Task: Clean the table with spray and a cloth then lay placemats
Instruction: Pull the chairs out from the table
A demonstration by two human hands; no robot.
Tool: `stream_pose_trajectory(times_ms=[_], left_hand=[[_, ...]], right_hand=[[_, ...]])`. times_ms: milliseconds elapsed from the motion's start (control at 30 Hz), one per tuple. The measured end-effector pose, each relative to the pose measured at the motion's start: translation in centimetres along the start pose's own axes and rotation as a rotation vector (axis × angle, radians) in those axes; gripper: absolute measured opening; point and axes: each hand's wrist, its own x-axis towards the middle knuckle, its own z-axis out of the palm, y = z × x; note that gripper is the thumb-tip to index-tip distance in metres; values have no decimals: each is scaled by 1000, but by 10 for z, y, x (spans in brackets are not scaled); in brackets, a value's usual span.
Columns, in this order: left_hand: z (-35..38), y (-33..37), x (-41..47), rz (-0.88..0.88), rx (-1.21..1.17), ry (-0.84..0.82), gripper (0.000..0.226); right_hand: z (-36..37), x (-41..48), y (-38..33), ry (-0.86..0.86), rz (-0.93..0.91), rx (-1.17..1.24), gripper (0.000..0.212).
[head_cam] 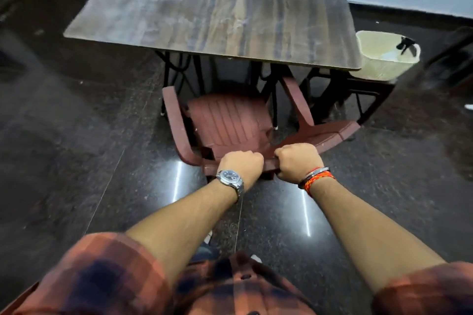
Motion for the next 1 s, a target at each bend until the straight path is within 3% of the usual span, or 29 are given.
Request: stream_pose_trajectory(times_ms=[100,267,400,600,1000], left_hand=[[5,-26,-21,-20,76,-34,22],[13,-79,-54,-203,105,-58,25],[17,-108,-59,-315,89,0,18],[31,-124,-53,-263,102,20,18],[31,-196,-29,-218,129,18,23]], right_hand=[[-1,0,-33,0,-83,52,32],[-8,14,-97,66,-127,178,27],[-22,26,-112,54,-229,229,34],[-15,29,-95,12,-130,151,32],[-32,82,-129,57,-124,146,21]])
